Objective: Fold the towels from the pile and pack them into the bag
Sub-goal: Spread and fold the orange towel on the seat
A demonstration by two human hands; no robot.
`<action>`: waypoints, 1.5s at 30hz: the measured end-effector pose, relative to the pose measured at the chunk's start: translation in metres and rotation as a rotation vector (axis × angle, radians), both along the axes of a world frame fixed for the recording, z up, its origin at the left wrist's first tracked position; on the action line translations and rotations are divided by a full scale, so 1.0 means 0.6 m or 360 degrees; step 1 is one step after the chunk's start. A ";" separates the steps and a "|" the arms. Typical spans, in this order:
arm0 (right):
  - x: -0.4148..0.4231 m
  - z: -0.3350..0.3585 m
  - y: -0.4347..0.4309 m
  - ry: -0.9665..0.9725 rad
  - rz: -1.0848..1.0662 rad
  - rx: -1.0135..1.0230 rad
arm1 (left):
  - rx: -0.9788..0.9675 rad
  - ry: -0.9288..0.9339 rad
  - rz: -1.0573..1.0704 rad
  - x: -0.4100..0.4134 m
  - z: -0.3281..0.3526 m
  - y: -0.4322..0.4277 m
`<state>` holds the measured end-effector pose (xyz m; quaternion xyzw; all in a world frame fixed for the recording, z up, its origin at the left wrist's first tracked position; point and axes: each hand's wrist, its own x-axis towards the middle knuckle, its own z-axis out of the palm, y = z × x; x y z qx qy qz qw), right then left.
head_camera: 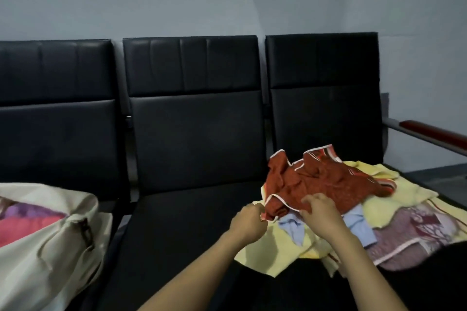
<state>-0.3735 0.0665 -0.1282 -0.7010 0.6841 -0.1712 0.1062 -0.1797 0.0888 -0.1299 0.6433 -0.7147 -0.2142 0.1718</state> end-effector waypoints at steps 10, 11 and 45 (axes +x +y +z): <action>-0.038 -0.082 -0.029 -0.0104 -0.0175 -0.0460 | -0.0284 -0.0175 -0.0100 -0.105 -0.074 -0.116; -0.030 -0.068 -0.025 -0.0259 -0.0108 -0.0541 | -0.0277 -0.0165 -0.0081 -0.107 -0.080 -0.126; 0.223 -0.002 0.076 -0.0004 0.0982 0.0656 | 0.0164 0.1099 0.0589 0.242 -0.052 0.173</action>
